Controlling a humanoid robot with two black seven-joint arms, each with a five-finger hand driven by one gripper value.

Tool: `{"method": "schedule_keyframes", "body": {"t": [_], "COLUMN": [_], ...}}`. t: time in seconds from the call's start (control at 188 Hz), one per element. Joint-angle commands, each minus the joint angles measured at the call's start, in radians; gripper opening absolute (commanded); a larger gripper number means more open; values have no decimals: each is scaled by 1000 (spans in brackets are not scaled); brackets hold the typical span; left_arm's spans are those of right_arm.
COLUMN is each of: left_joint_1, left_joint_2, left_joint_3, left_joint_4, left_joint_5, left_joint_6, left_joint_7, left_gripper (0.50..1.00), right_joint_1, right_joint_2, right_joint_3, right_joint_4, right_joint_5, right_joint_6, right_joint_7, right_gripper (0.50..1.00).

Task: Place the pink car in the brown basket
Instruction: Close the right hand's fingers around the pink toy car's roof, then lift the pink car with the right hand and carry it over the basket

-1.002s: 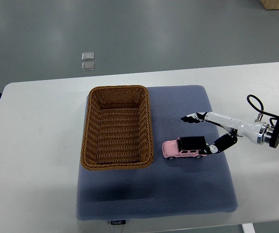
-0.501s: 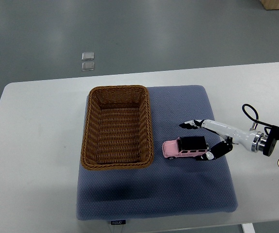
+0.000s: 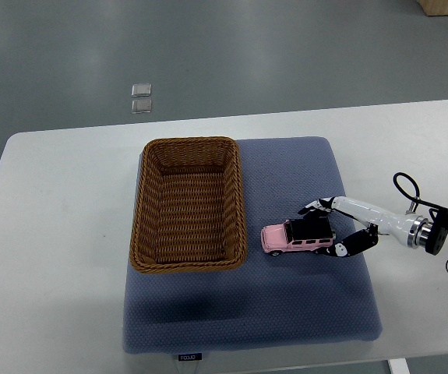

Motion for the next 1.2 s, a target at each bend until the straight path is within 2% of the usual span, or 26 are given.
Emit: {"method": "schedule_keyframes", "body": {"t": [0.0, 0.187, 0.272, 0.314, 0.362, 0.426, 0.512, 1.194], "left_joint_1": [0, 0, 1, 0, 0, 0, 0, 0], "left_joint_2": [0, 0, 0, 0, 0, 0, 0, 0], "left_joint_3": [0, 0, 0, 0, 0, 0, 0, 0], "left_joint_4": [0, 0, 0, 0, 0, 0, 0, 4], "left_joint_5": [0, 0, 0, 0, 0, 0, 0, 0], "left_joint_6": [0, 3, 2, 3, 3, 3, 3, 3], "left_joint_7": [0, 0, 1, 0, 0, 1, 0, 0], "left_gripper": [1000, 1000, 1000, 1000, 1000, 1000, 1000, 1000], "right_joint_1": [0, -2, -2, -2, 0, 3, 11, 97], "right_joint_2": [8, 12, 16, 15, 15, 15, 13, -85], "right_joint_3": [-3, -3, -3, -5, -3, -3, -3, 17], "right_joint_4": [-9, -12, -12, -12, -12, -12, -11, 32], "right_joint_5": [-2, -2, -2, -4, -4, -10, -13, 4], "right_joint_6": [-6, -6, -6, -6, -6, -6, -9, -3], "right_joint_7": [2, 10, 10, 10, 10, 10, 11, 36], "right_gripper": [774, 789, 772, 742, 648, 560, 502, 500]}}
